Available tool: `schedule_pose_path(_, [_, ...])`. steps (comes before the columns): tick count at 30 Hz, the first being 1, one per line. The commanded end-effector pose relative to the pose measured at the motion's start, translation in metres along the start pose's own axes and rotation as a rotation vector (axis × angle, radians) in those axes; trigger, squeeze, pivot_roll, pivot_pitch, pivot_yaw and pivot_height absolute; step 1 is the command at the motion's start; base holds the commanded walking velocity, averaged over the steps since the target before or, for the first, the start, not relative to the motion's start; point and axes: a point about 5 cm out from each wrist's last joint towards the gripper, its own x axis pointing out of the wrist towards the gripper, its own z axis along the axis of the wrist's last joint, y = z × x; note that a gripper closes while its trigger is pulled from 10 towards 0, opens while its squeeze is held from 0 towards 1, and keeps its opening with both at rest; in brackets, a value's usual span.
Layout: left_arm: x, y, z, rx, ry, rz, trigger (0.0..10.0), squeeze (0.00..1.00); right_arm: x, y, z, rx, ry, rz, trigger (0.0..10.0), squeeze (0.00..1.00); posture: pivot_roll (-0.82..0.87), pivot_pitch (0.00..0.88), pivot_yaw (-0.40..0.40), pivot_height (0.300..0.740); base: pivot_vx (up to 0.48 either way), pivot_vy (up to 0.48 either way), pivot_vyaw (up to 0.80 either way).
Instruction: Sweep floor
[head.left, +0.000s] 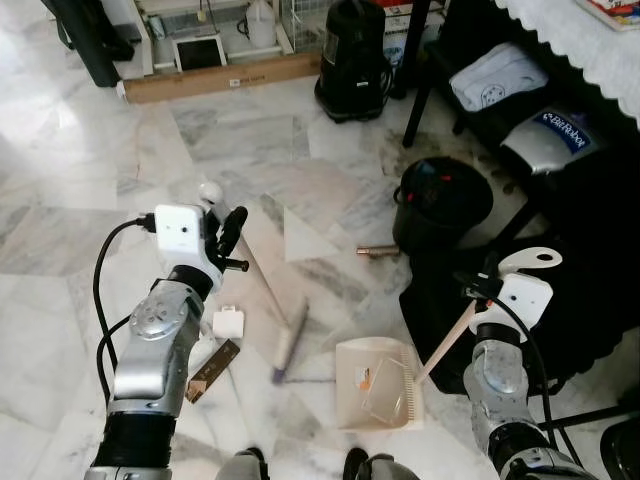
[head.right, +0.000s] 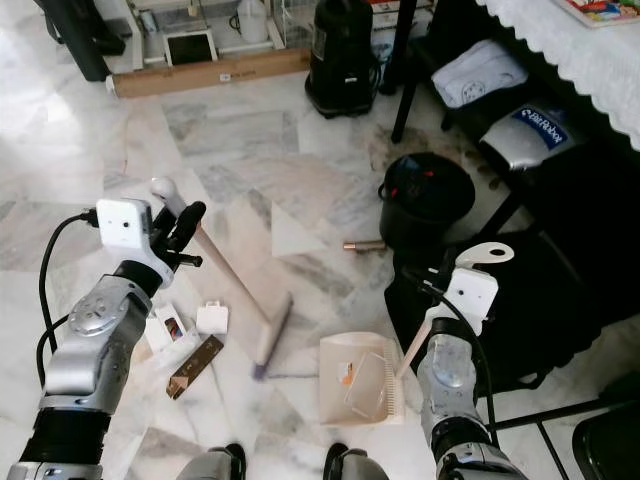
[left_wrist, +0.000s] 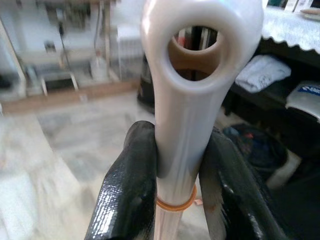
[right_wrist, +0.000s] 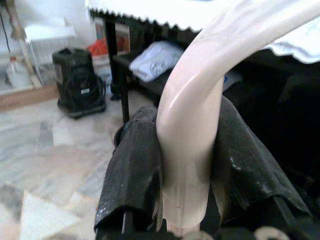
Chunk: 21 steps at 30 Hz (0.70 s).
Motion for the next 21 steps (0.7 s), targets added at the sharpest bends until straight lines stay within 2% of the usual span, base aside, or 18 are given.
schedule_pose_path(1, [0.005, -0.01, 0.001, 0.039, -0.04, -0.03, 10.0, 0.0, 0.007, -0.004, 0.009, 0.039, -0.035, -0.033, 10.0, 0.0, 0.22, 0.058, -0.067, 0.74, 0.0, 0.0, 0.0])
schedule_pose_path(7, [0.009, -0.014, -0.01, 0.126, -0.046, -0.017, 10.0, 0.0, 0.009, -0.005, 0.014, 0.088, -0.061, -0.041, 10.0, 0.0, 0.21, 0.009, -0.066, 0.74, 0.0, 0.0, 0.0])
schedule_pose_path(14, [0.012, -0.005, -0.023, 0.166, -0.034, 0.038, 10.0, 0.0, 0.008, -0.004, 0.018, 0.147, -0.084, -0.061, 10.0, 0.0, 0.16, 0.0, -0.056, 0.74, 0.0, 0.0, 0.0])
schedule_pose_path(17, [0.012, -0.004, -0.03, 0.189, -0.022, 0.051, 10.0, 0.0, 0.006, -0.006, 0.018, 0.185, -0.082, -0.08, 10.0, 0.0, 0.15, 0.0, -0.047, 0.74, 0.0, 0.0, 0.0])
schedule_pose_path(21, [0.011, -0.006, -0.033, 0.192, -0.019, 0.05, 10.0, 0.0, 0.001, -0.008, 0.016, 0.184, -0.079, -0.086, 10.0, 0.0, 0.14, 0.0, -0.038, 0.74, 0.0, 0.0, 0.0])
